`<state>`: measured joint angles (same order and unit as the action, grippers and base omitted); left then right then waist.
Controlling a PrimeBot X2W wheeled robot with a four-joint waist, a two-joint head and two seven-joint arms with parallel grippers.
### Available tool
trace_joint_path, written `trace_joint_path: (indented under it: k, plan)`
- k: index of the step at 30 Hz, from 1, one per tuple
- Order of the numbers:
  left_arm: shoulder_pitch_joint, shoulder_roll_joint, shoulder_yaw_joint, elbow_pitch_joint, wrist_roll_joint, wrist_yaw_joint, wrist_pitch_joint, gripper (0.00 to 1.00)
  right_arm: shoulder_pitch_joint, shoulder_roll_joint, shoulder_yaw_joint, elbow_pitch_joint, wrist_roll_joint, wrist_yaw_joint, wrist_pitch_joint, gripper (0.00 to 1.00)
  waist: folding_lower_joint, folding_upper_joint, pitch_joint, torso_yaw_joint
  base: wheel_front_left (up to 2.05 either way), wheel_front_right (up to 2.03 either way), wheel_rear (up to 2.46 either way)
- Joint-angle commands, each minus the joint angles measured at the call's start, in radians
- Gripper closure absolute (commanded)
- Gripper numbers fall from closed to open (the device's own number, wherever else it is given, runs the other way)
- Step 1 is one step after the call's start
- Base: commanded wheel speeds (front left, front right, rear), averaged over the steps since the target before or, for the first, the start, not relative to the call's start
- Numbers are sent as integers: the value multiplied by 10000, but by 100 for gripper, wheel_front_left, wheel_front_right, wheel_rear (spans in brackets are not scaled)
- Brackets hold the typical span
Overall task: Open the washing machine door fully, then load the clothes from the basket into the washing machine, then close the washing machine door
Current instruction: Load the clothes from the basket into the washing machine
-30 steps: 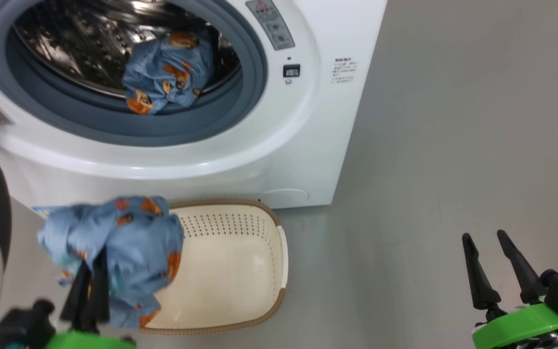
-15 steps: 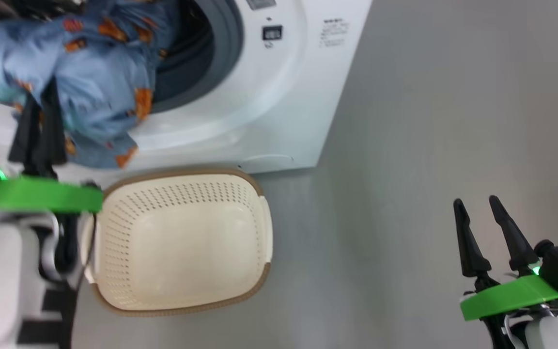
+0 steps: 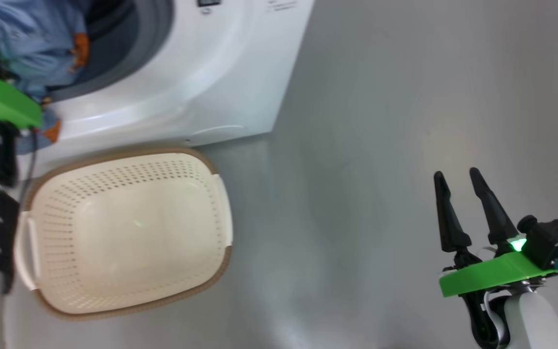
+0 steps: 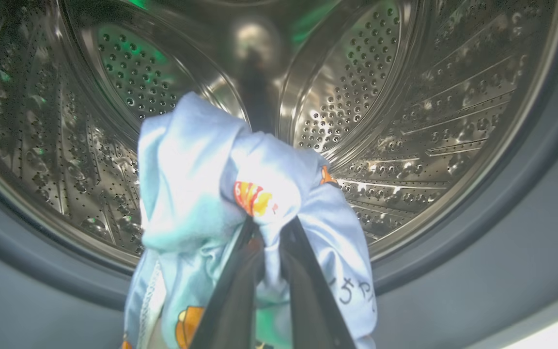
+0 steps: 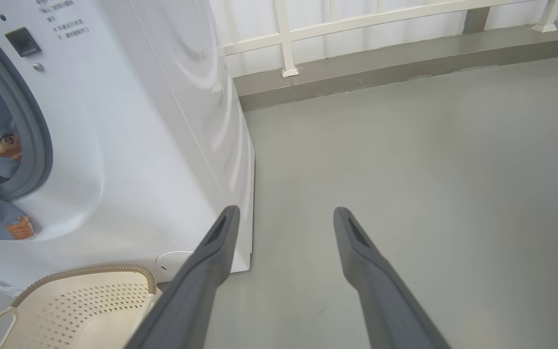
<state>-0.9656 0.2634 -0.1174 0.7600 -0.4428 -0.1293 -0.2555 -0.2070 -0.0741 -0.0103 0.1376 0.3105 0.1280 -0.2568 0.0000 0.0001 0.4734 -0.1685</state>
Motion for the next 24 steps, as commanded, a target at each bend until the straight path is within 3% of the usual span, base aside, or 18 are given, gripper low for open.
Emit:
trace_joint_path:
  k: [1,7,12,17,18,19,20,24]
  plan:
    - [-542,655,110,109,-24,-14,-63,100,-125,29,304,-268,55,27,-49,0,0,-1,492,-555,0,0,0]
    - [-1953,1182,-134,705,105,-14,-63,100,-332,129,474,-251,142,27,-49,0,0,-1,843,-915,0,0,0]
    - [-2780,1410,589,-773,893,23,-63,100,-495,179,473,-302,170,27,-49,0,0,-1,1153,-1004,0,0,0]
    - [-2572,1175,1524,-1684,1563,51,-63,100,-578,211,506,-324,166,27,-49,0,0,-1,1287,-1031,0,0,0]
    - [-2469,1156,1541,-1555,1686,40,-63,91,-579,215,524,-313,166,27,-49,0,0,-1,1288,-1028,0,0,0]
    - [-2364,1122,1555,-1289,1744,30,-63,72,-580,219,545,-300,168,27,-49,0,0,-1,1283,-1023,0,0,0]
    - [-2276,1071,1560,-877,1740,22,-63,1,-577,221,558,-286,169,27,-49,0,0,-1,1271,-1013,0,0,0]
    - [-2337,1027,1612,-198,1796,2,-63,0,-584,229,561,-278,177,27,-49,0,0,-1,1295,-952,0,0,0]
